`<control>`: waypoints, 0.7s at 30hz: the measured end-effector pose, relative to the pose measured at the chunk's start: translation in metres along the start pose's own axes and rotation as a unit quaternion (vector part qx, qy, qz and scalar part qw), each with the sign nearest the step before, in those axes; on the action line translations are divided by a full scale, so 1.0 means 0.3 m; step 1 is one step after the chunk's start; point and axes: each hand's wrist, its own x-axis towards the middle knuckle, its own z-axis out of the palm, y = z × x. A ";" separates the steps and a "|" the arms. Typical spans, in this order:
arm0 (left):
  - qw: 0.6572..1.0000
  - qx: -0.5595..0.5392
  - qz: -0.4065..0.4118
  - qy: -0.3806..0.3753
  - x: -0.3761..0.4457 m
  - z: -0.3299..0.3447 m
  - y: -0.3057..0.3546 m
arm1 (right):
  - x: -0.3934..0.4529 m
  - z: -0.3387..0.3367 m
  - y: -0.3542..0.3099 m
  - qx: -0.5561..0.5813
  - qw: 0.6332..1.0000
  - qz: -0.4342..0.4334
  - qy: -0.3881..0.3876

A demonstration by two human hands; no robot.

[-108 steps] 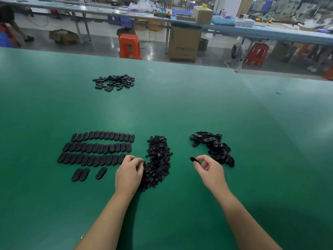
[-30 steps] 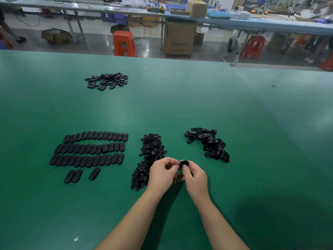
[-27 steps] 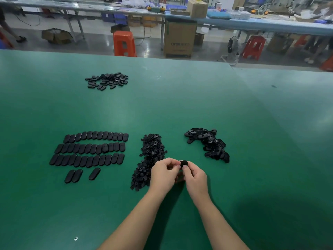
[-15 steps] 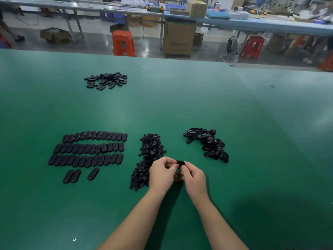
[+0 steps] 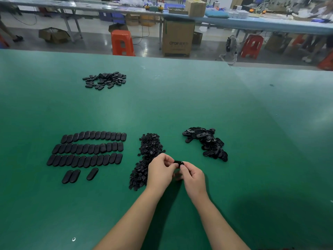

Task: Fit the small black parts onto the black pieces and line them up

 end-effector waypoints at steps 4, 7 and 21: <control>0.998 0.045 0.028 0.029 -0.003 -0.005 -0.002 | 0.004 0.002 0.011 0.022 1.000 0.018 0.010; 0.997 0.061 0.049 0.017 -0.001 -0.006 -0.006 | 0.008 0.000 0.015 0.031 0.999 0.030 0.013; 0.984 0.121 0.123 0.049 -0.023 0.017 -0.021 | -0.003 -0.001 -0.001 0.043 0.998 0.025 0.025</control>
